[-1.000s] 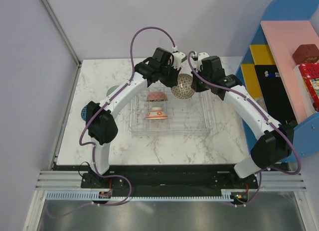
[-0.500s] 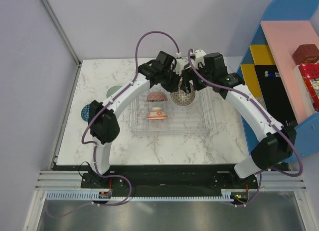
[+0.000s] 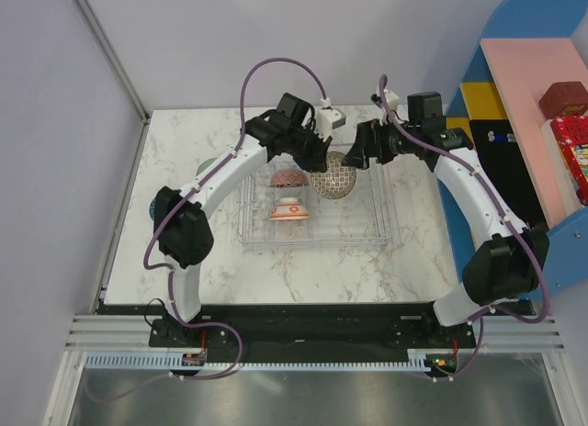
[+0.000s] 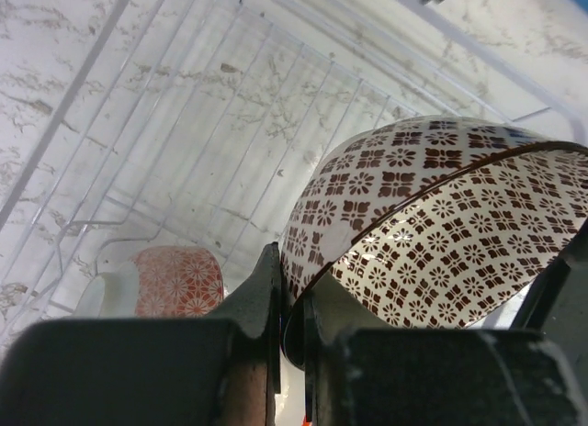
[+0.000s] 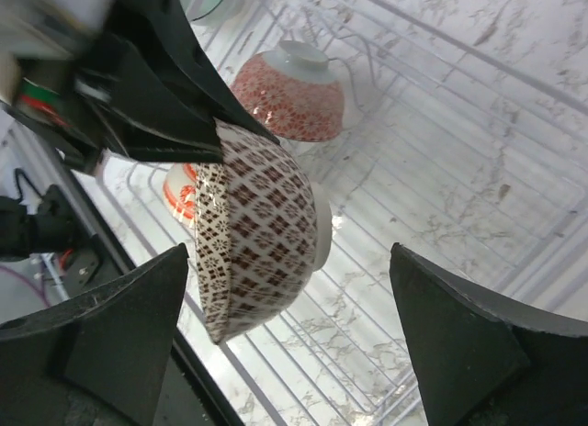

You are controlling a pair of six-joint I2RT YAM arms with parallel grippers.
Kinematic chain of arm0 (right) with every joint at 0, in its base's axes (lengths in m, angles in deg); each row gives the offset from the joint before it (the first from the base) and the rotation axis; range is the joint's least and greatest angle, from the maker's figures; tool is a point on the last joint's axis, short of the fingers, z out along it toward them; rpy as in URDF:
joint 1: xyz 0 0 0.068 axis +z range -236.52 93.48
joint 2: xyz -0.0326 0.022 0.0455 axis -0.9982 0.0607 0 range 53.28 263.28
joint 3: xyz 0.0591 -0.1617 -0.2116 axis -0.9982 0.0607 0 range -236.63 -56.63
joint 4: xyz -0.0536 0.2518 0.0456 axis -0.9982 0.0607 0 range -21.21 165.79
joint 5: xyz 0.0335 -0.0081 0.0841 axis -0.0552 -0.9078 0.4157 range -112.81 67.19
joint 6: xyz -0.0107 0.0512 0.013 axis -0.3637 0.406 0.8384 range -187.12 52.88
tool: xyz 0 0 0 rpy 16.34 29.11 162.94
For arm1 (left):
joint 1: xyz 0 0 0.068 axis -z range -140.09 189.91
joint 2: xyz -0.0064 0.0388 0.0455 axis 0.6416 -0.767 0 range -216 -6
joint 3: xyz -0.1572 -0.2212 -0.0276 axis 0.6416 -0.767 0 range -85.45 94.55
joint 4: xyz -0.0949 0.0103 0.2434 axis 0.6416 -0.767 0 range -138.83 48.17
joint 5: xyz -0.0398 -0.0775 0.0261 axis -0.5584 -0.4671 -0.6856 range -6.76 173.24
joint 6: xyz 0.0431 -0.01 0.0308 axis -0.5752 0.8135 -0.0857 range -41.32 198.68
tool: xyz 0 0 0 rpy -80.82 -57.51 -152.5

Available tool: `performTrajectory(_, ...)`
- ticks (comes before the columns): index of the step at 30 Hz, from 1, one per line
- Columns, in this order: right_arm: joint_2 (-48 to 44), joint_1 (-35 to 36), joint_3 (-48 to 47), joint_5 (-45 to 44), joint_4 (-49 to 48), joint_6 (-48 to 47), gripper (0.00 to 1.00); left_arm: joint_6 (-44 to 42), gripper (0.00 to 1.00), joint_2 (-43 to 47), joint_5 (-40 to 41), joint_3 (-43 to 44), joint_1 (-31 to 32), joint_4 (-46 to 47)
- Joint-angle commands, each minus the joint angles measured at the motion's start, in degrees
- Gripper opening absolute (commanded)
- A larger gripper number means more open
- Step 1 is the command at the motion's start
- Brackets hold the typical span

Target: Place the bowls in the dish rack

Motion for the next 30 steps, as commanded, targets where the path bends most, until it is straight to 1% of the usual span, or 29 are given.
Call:
performTrajectory(1, 3.1, -1.3, -0.5, 14.1, 1.2, -1.1, 0.98, -2.4, 0.02, 6.9, -12.7, 0.1, -3.6, 6.7)
performTrajectory(2, 3.7, -1.5, -0.2, 16.1, 1.1, -1.1, 0.98, -2.5, 0.02, 7.0, -15.4, -0.1, -3.9, 6.9)
performTrajectory(4, 6.0, -1.7, -0.2, 18.7, 1.2, -0.9, 0.98, -3.3, 0.02, 7.3, -17.7, -0.5, -4.3, 7.1)
performTrajectory(5, 6.7, -1.6, -0.2, 21.4, 1.1, -0.7, 0.98, -3.7, 0.02, 7.4, -19.8, -0.6, -4.3, 7.1)
performTrajectory(7, 8.6, -1.8, -0.2, 23.9, 1.2, 0.0, 0.97, -4.2, 0.02, 7.4, -21.2, -1.1, -4.3, 7.1)
performTrajectory(14, 9.9, -1.9, -0.8, 27.3, 1.2, -0.6, 0.98, -4.9, 0.02, 6.7, -25.2, -1.3, -4.3, 6.8)
performTrajectory(20, 9.6, -2.3, -0.2, 28.9, 1.3, -1.0, 0.98, -4.7, 0.02, 6.1, -26.6, -1.7, -4.3, 6.7)
performTrajectory(30, 9.7, -4.7, -0.4, 31.7, 1.3, -0.6, 0.96, -4.9, 0.02, 6.5, -24.4, -2.3, -4.3, 6.7)
